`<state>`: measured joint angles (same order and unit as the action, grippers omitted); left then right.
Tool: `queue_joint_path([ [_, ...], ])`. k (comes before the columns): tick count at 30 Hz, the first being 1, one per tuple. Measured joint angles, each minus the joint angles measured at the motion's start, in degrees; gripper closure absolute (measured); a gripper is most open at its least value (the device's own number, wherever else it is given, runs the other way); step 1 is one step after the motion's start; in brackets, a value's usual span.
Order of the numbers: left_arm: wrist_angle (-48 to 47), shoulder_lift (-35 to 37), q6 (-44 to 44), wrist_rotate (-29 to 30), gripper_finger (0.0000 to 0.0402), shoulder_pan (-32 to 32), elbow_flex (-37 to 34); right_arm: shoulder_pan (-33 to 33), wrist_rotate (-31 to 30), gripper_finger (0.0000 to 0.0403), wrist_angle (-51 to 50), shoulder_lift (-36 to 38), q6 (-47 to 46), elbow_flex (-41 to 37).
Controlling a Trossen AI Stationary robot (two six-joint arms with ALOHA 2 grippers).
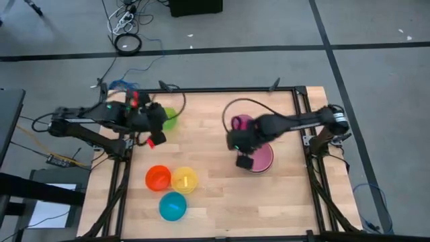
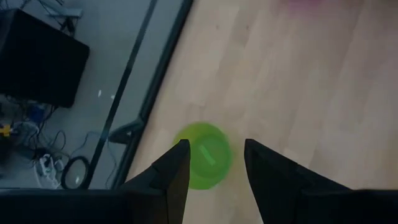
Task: Nest bowls inside each other
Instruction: Stack the red bowl on top of pink bowl
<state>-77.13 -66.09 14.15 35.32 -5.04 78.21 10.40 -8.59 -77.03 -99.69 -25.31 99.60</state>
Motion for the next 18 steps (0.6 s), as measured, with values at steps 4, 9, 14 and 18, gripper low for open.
queue_joint_path([
  [4,3.6,-0.1,0.0,0.0,0.0241,0.0,-7.2,4.9,1.2,0.0403,-0.1,2.6,-7.6,-5.2],
  [9,9.7,-0.1,-0.1,-0.1,0.0241,0.0,-15.6,9.2,-1.2,0.0403,2.5,3.1,-12.9,-11.0],
  [14,14.7,0.0,-0.2,-1.6,0.0241,0.0,-20.4,10.9,-4.9,0.0392,7.9,2.9,-16.6,-16.0],
  [18,16.8,0.0,-0.2,-2.1,0.0241,0.0,-21.5,10.4,-4.6,0.035,10.9,2.9,-18.6,-18.8],
])
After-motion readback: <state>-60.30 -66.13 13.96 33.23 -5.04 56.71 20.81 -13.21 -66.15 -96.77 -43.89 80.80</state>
